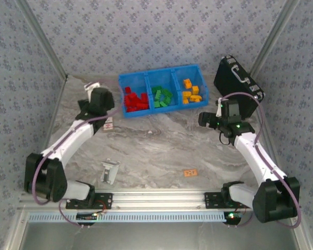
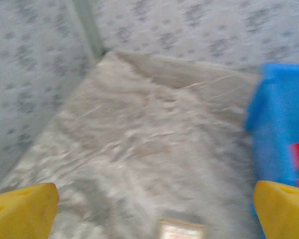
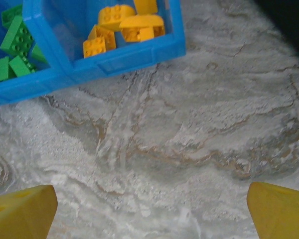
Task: Sort the legos into containers by color
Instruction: Reset both arms
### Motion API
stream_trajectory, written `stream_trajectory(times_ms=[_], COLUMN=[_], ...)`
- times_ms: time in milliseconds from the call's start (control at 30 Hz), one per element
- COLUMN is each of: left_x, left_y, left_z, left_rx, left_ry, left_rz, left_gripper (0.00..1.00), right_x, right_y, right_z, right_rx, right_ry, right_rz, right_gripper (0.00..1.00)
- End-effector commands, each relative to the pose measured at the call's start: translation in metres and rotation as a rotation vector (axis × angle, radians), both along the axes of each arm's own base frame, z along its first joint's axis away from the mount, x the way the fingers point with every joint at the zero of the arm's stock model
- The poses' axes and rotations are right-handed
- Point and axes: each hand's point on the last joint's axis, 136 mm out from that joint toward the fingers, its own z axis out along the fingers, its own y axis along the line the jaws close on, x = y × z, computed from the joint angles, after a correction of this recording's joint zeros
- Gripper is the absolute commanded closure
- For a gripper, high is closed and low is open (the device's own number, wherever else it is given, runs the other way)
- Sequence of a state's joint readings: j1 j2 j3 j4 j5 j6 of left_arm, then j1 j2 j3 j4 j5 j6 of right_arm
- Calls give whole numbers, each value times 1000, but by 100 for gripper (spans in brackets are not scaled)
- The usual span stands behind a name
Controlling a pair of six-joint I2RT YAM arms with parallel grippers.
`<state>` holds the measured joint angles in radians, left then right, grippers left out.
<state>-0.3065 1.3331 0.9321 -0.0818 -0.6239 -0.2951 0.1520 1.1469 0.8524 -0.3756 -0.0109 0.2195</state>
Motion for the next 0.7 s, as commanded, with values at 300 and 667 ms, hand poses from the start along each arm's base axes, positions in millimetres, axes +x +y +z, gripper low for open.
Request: stream_trajectory(times_ms=[300, 667], left_x=[-22, -9], left_y=[72, 48], left_z=[-76, -125], left_rx=[20, -82], left_ry=[-96, -115], left_rz=[-37, -254], left_gripper=[0, 0], right_x=[-10, -39], right_y=[-66, -90], right_z=[0, 10], right_rx=[-191, -229], right_ry=[-103, -391], right_rz=[-279, -373], right_gripper=[1, 1])
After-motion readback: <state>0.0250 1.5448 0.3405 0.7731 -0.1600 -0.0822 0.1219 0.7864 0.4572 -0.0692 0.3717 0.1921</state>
